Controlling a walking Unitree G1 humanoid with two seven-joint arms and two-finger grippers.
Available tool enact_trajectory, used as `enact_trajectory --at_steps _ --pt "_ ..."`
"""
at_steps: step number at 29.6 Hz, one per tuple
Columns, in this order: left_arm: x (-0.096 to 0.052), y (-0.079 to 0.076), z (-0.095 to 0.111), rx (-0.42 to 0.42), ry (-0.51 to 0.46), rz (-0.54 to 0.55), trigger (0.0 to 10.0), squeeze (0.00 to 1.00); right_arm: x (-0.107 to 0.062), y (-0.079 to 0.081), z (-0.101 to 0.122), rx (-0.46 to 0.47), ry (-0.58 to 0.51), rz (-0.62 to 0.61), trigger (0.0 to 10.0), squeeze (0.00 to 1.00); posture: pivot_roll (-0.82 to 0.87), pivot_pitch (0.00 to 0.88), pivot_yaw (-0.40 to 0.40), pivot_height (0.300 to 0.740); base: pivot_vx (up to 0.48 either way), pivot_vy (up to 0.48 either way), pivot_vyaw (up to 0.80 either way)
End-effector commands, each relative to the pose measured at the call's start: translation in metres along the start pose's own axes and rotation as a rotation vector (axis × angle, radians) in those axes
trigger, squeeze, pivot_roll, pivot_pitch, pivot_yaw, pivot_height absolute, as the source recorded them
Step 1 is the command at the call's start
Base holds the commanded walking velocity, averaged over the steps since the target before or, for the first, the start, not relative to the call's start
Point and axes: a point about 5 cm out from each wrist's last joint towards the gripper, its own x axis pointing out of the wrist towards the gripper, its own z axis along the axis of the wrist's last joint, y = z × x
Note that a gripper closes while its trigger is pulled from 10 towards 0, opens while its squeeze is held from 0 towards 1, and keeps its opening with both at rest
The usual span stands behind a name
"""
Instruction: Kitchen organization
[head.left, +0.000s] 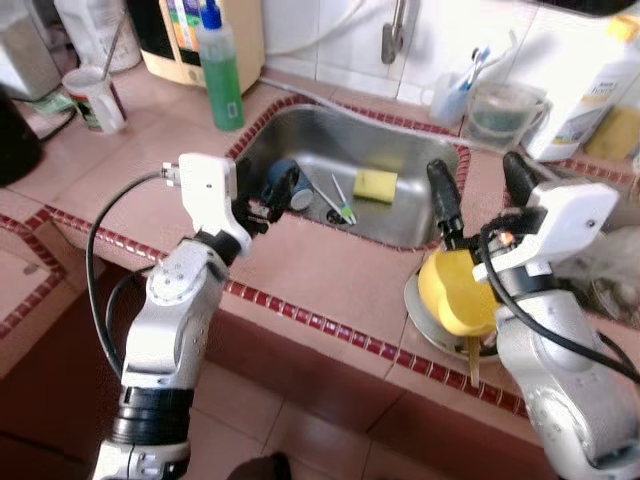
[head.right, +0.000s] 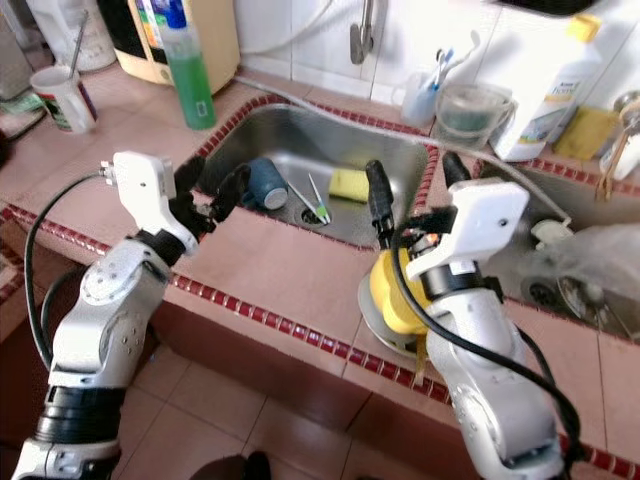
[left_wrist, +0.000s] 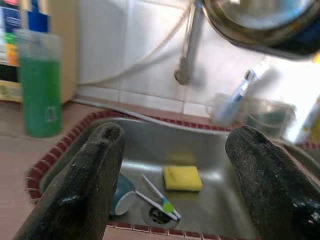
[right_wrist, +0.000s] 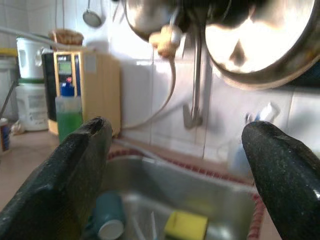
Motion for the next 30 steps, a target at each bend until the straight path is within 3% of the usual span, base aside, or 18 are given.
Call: enact_trajectory --at_steps 1,13,30 --pt "-0.001 -0.002 0.004 0.001 -0.012 0.007 10.0 0.00 0.003 -0.003 0.000 -0.028 -0.015 -0.018 10.0 0.00 0.07 0.026 -0.016 0.740 0.000 0.000 0.00" --pt "0.004 0.005 0.013 0.009 -0.034 0.030 10.0 0.00 0.009 -0.005 -0.007 -0.063 -0.015 -0.022 10.0 0.00 0.08 0.014 -0.026 0.740 0.000 0.000 0.00" --pt "0.008 0.003 0.021 -0.008 -0.066 0.027 10.0 0.00 0.011 -0.004 -0.010 -0.072 -0.022 -0.033 10.0 0.00 0.09 0.023 -0.010 0.740 0.000 0.292 0.00"
